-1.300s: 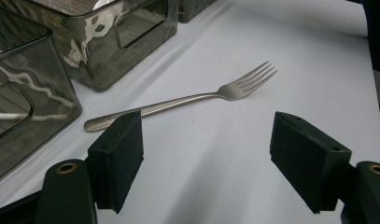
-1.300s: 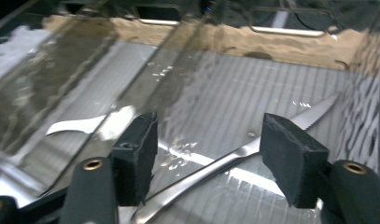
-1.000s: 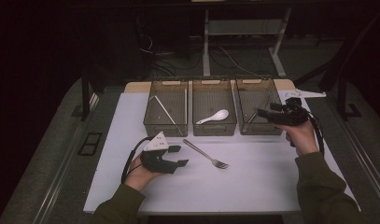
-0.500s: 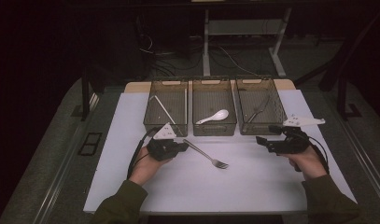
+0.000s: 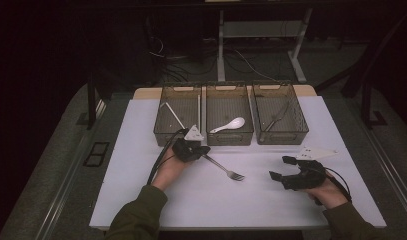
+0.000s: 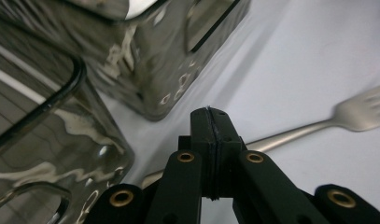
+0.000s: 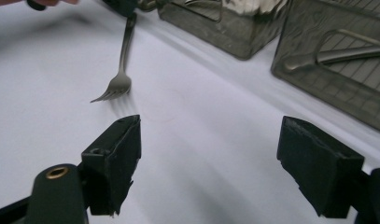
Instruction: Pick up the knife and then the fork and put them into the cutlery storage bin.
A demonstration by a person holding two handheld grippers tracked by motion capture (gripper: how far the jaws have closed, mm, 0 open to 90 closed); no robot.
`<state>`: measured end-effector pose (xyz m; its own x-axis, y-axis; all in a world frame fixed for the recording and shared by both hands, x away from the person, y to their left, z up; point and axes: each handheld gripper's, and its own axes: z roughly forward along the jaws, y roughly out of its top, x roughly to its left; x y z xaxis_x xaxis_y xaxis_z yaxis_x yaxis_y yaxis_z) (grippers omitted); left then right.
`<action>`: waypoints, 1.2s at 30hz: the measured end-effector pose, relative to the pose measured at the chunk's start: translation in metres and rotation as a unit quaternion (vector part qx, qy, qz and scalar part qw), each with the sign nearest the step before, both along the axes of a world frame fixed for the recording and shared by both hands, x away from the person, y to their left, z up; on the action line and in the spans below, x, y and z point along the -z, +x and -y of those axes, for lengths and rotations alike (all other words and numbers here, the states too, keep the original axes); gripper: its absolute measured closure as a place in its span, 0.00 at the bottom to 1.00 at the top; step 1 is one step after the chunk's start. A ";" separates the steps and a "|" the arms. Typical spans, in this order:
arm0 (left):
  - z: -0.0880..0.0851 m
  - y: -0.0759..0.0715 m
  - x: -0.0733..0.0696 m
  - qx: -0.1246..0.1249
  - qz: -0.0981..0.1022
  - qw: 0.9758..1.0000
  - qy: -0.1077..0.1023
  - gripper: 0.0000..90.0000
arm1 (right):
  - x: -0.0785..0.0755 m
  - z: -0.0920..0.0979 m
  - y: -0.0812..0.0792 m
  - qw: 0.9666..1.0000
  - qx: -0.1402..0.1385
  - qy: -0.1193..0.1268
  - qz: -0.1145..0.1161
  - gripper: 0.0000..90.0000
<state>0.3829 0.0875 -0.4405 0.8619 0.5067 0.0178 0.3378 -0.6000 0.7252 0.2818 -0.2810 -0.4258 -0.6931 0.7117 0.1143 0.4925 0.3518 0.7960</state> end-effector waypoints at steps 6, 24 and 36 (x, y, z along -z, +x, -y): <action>-0.002 0.004 0.005 -0.006 -0.008 1.000 0.016 0.99 | 0.002 -0.001 -0.002 1.000 0.002 0.001 -0.002 0.24; -0.008 -0.018 0.000 0.018 -0.045 0.998 0.047 0.99 | 0.001 0.004 -0.001 1.000 0.014 0.010 0.001 0.24; -0.015 -0.041 -0.005 0.044 -0.060 0.997 0.020 0.99 | 0.000 0.004 -0.001 1.000 0.016 0.015 0.004 0.24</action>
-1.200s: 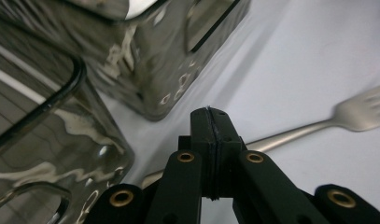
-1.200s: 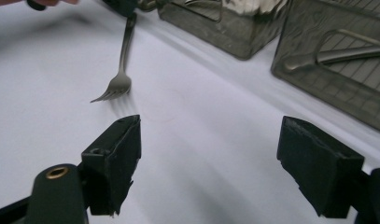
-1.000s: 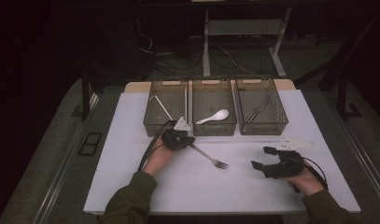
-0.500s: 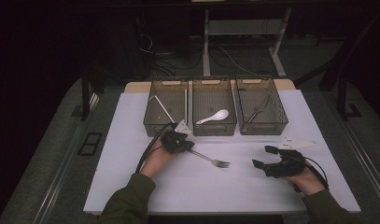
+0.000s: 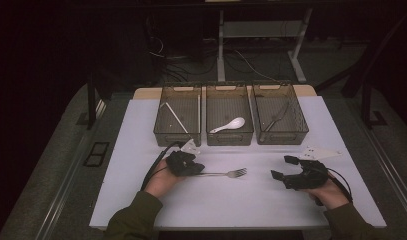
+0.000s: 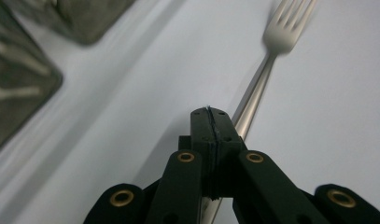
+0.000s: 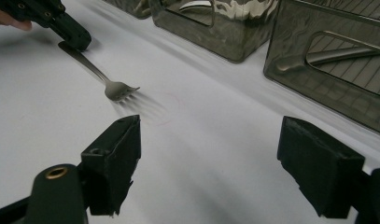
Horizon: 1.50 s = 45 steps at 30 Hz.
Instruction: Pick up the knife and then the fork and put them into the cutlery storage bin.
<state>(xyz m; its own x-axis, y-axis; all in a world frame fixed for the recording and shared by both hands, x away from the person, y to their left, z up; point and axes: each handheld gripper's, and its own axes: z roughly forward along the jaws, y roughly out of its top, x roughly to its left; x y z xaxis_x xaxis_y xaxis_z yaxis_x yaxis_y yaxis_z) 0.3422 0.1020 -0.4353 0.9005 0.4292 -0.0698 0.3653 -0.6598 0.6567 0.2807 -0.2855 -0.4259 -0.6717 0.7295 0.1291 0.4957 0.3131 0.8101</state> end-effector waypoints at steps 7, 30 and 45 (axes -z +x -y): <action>0.018 -0.005 -0.004 0.053 0.011 0.997 -0.050 0.81 | 0.000 0.000 0.001 1.000 -0.001 -0.001 -0.003 0.24; 0.035 -0.003 0.015 0.098 -0.007 0.994 -0.044 0.93 | 0.001 0.000 0.001 1.000 -0.003 -0.001 -0.003 0.24; 0.039 -0.013 -0.002 0.070 0.005 0.996 -0.061 0.94 | -0.006 -0.002 0.001 1.000 -0.009 0.016 -0.025 0.20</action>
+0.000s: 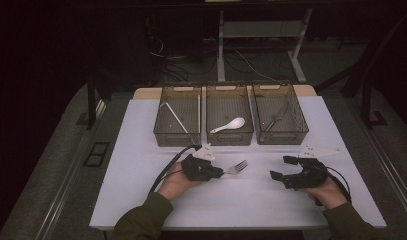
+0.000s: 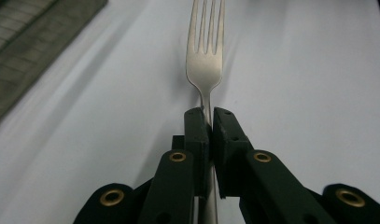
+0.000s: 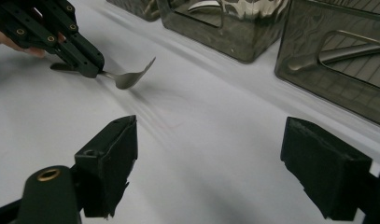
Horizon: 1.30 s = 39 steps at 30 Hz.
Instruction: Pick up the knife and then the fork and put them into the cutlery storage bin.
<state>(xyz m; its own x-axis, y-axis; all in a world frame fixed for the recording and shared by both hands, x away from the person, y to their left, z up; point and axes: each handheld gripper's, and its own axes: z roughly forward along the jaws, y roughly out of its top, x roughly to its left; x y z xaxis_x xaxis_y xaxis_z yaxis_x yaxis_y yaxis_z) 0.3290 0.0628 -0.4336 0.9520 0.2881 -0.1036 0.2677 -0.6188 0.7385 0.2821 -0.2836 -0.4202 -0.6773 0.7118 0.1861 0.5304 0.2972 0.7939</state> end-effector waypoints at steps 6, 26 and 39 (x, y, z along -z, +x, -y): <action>-0.002 -0.005 -0.018 -0.028 0.014 0.999 -0.028 0.94 | -0.010 -0.010 0.001 0.999 -0.019 0.037 -0.016 0.27; 0.011 -0.020 -0.042 -0.062 0.072 0.993 -0.069 0.94 | -0.025 -0.068 0.038 0.988 -0.054 0.137 -0.035 0.82; 0.005 -0.018 -0.042 -0.070 0.069 0.992 -0.080 0.94 | -0.032 -0.078 0.045 0.985 -0.064 0.156 -0.022 0.96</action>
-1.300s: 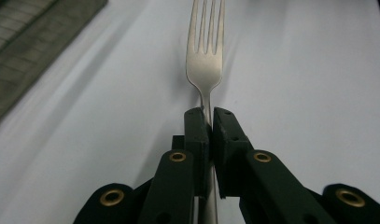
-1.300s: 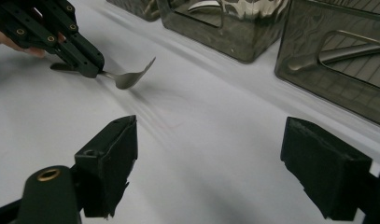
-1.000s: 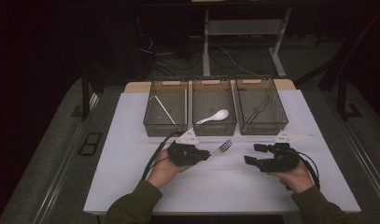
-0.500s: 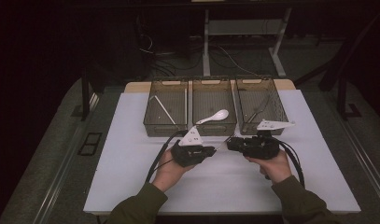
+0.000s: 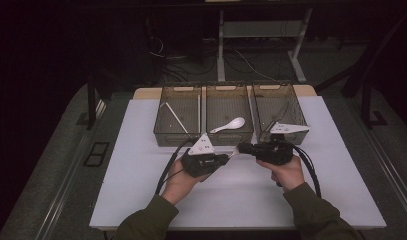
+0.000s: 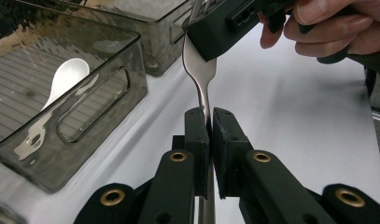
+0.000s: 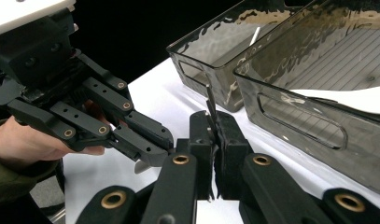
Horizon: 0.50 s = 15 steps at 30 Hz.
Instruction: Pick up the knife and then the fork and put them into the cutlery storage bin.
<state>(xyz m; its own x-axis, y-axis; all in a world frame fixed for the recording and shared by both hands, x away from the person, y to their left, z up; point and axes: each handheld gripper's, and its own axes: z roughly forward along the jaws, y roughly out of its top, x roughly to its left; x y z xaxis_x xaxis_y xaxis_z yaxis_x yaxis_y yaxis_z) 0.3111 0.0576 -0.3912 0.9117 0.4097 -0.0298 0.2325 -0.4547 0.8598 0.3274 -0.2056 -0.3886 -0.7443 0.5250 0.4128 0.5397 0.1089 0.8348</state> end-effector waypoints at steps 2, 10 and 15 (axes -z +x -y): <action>-0.001 0.001 0.000 0.004 -0.007 1.000 -0.006 0.93 | -0.001 -0.001 0.000 1.000 -0.001 0.000 0.004 0.96; -0.019 -0.006 0.002 0.006 -0.013 1.000 -0.010 0.72 | -0.009 0.012 0.000 0.999 0.019 -0.011 0.022 0.96; -0.035 -0.009 0.003 -0.005 -0.022 1.000 -0.018 0.60 | -0.017 0.025 0.001 0.999 0.038 -0.015 0.033 0.96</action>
